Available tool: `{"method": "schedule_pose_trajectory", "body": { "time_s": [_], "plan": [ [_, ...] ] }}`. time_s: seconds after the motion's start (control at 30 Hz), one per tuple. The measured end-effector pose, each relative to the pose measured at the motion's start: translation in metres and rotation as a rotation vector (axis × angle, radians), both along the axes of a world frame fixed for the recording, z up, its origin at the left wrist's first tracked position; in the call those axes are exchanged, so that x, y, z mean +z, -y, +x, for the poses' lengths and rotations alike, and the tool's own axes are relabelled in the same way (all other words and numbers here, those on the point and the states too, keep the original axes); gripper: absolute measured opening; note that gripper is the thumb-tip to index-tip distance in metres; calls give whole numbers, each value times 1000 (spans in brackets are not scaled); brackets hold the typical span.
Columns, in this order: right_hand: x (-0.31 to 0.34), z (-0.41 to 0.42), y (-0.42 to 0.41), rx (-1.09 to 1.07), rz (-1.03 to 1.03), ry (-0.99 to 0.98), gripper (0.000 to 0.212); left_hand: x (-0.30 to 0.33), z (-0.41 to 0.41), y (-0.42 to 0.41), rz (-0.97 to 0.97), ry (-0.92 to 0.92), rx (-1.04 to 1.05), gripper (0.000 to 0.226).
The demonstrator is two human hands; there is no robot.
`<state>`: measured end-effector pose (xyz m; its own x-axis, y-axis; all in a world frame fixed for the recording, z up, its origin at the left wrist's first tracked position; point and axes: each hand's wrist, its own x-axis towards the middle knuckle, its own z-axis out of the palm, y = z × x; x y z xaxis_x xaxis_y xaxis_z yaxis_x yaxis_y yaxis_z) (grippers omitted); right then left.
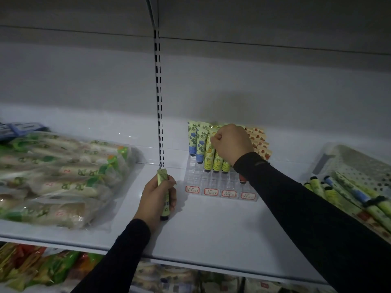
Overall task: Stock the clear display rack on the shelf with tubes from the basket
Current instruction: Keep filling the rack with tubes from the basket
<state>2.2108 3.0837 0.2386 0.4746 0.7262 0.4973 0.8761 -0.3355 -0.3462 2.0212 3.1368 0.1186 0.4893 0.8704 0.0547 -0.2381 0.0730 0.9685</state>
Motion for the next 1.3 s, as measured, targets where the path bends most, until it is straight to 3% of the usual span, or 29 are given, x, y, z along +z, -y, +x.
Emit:
{"method": "schedule_pose_trajectory", "body": {
  "time_s": [0.23,0.53,0.83,1.03,1.17,1.3],
  "plan": [
    [3,1,1,10,-22,42,46,0,-1,0,12,12,-2,8],
    [4,-12,31,110,101,-15,36,2,-3,1,12,-43,-42,19],
    [-7,-36,54,476,-180,-314,31,34,-7,17,1,-87,-443,25],
    [-3,-47,64,499,-159,-397,30,49,0,32,372,-343,-318,18],
    [0,-42,69,478,-124,-405,24,50,-1,34,433,-359,-308,26],
    [3,-36,73,435,-66,-400,23,53,-3,41,376,-272,-355,32]
  ]
}}
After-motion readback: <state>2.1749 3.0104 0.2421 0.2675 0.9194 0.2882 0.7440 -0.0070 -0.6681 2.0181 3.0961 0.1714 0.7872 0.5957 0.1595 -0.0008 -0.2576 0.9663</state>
